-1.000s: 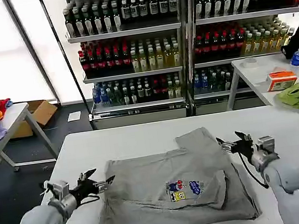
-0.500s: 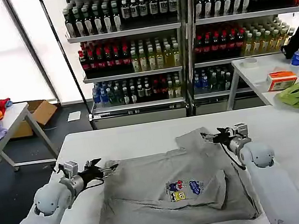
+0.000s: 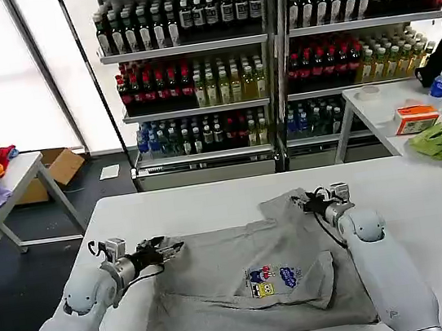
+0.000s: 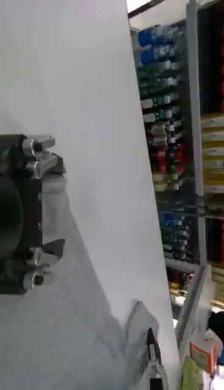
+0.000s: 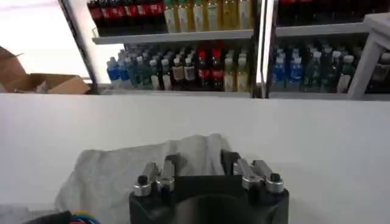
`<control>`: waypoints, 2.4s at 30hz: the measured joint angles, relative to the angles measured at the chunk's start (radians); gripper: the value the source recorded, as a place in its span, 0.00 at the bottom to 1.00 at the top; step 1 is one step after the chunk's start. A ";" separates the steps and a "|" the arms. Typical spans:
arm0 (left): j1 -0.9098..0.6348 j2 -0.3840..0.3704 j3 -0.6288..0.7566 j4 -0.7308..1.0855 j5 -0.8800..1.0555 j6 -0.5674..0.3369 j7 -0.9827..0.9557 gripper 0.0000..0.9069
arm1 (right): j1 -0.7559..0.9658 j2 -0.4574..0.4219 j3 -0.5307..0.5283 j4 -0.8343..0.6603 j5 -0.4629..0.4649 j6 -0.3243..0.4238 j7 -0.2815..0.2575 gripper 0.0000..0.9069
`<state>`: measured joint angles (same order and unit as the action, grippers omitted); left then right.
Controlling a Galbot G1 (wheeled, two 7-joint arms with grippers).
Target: Fold and organize the clothes.
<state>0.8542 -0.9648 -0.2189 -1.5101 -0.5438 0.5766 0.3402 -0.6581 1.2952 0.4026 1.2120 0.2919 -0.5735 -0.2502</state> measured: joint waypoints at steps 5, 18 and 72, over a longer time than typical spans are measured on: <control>-0.006 0.001 0.010 0.004 -0.020 0.000 -0.002 0.01 | -0.005 0.002 0.001 0.000 0.010 0.000 0.003 0.00; -0.023 0.004 0.015 0.028 -0.048 0.000 -0.010 0.01 | -0.019 -0.003 -0.011 0.031 0.039 -0.005 0.014 0.00; 0.698 0.114 -0.334 -0.642 0.084 -0.043 -0.101 1.00 | -0.945 -0.048 0.310 0.996 0.254 -0.005 0.146 1.00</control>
<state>1.5519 -0.8509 -0.5529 -2.1524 -0.4594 0.5334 0.2395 -1.6035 1.2473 0.7122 2.2079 0.5456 -0.5784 -0.1040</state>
